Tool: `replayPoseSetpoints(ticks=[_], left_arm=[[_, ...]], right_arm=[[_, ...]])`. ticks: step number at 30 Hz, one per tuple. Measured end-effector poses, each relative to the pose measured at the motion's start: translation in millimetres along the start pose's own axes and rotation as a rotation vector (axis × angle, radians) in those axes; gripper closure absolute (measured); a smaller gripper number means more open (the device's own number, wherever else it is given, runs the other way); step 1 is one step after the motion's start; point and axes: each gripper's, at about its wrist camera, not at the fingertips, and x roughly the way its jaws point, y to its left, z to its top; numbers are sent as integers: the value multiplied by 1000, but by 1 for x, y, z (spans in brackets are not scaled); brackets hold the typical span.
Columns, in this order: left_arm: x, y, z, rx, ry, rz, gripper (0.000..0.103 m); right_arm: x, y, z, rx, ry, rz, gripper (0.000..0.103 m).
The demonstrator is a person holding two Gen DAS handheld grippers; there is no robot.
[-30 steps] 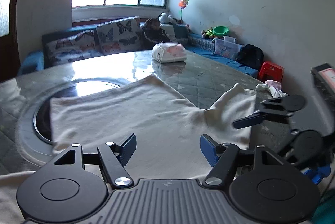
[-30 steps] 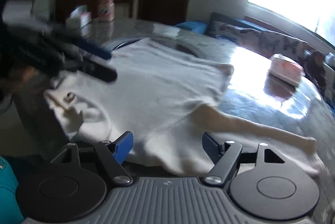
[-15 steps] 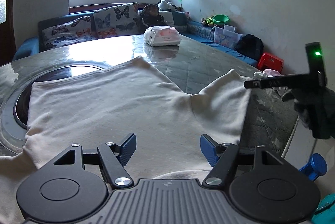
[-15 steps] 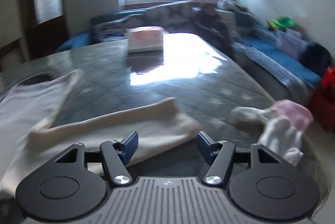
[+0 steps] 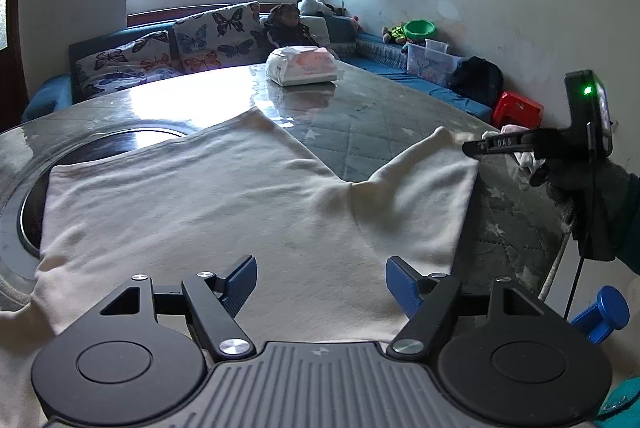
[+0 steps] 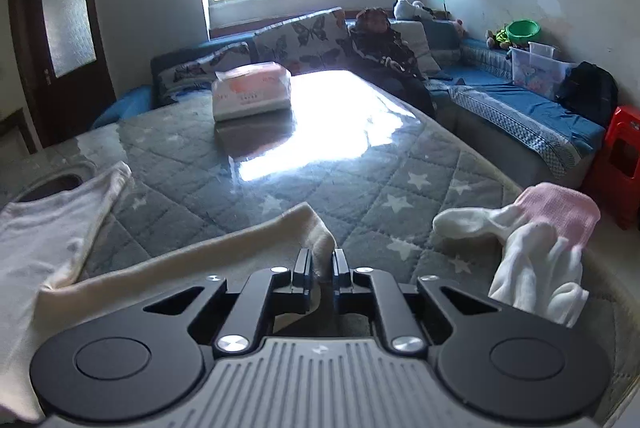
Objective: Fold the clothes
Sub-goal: 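Grasp the other sleeve cuff with the right gripper, then lift the sleeve with the right gripper, fold it across the body, release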
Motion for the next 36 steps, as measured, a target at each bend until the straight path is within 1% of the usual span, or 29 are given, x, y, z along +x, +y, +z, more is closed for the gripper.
replayPoseSetpoints(ticks=[7, 12, 15, 18, 22, 27, 31, 36], left_arm=[[11, -19, -1, 75, 7, -26, 30], [22, -32, -8, 133, 14, -16, 30], [19, -31, -7, 125, 3, -16, 29], [7, -21, -4, 98, -35, -10, 29], [-11, 3, -2, 34, -81, 36, 29], [-32, 39, -10, -58, -100, 103, 29], [-48, 60, -24, -106, -108, 152, 29], [-67, 79, -38, -163, -127, 194, 29]], right_arm=[[-25, -4, 23, -5, -90, 35, 94], [-27, 1, 25, -24, -88, 34, 94], [-33, 5, 28, -38, -93, 37, 95], [-46, 15, 36, -66, -112, 59, 95], [-68, 37, 49, -122, -145, 120, 95], [-90, 84, 64, -217, -174, 247, 94], [-96, 129, 70, -293, -182, 361, 95], [-97, 189, 68, -395, -159, 520, 95]])
